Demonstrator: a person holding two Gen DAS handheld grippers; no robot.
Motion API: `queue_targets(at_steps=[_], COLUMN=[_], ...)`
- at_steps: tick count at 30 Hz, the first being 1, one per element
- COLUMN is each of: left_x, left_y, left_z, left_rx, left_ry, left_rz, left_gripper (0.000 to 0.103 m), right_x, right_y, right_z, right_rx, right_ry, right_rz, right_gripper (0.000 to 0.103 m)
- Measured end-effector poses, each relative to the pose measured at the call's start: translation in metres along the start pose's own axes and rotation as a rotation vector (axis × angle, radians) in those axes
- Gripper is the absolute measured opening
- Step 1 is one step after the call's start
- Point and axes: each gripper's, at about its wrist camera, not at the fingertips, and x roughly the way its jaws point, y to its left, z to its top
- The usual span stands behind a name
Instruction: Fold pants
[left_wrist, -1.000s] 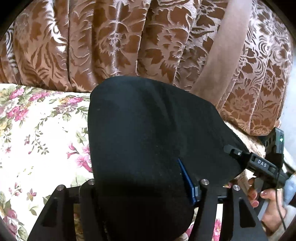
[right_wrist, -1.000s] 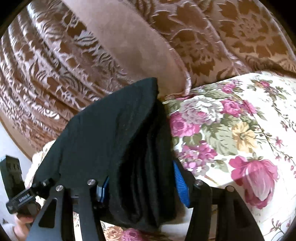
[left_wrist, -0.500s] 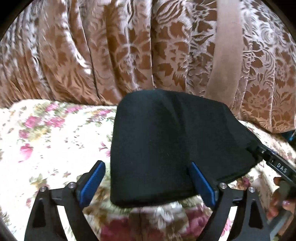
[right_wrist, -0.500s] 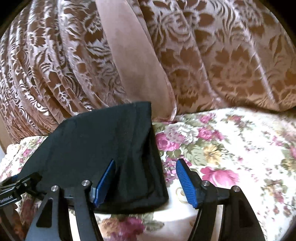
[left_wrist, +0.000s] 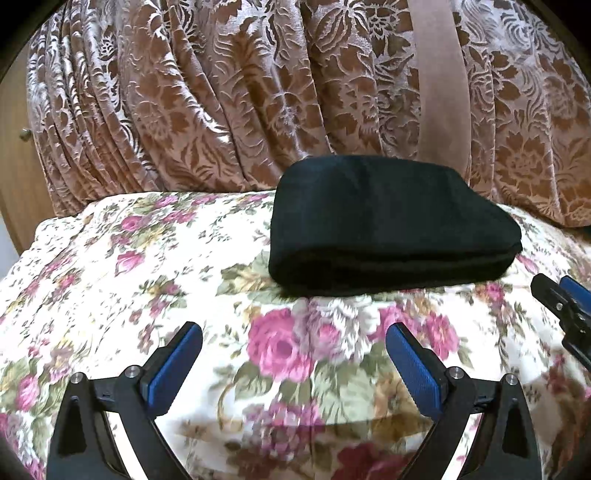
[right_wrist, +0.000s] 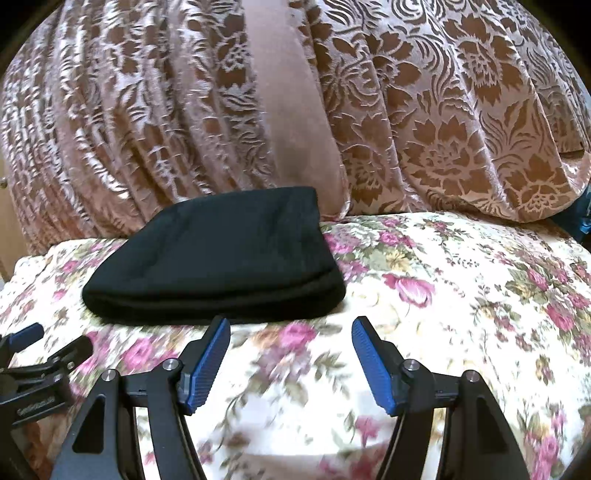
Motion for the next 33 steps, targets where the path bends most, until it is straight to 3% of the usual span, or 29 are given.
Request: queue_targets(at_steps=[7, 17, 33], left_x=[-0.021, -0.03, -0.031], left_y=[0.006, 0.003, 0.002], left_z=[-0.011, -0.016, -0.018], left_rx=[-0.042, -0.024, -0.025], left_ry=[-0.092, -0.152, -0.157], left_rz=[-0.026, -0.044, -0.053], left_gripper=[0.097, 0.093, 0.089], right_x=[-0.019, -0.031, -0.028], right_y=[0.017, 0.023, 0.022], right_z=[-0.014, -0.022, -0.024], right_rx=[-0.056, -0.083, -0.078], right_ry=[-0.026, -0.086, -0.081], right_rz=[-0.026, -0.044, -0.047], right_gripper=[0.069, 0.069, 0.069])
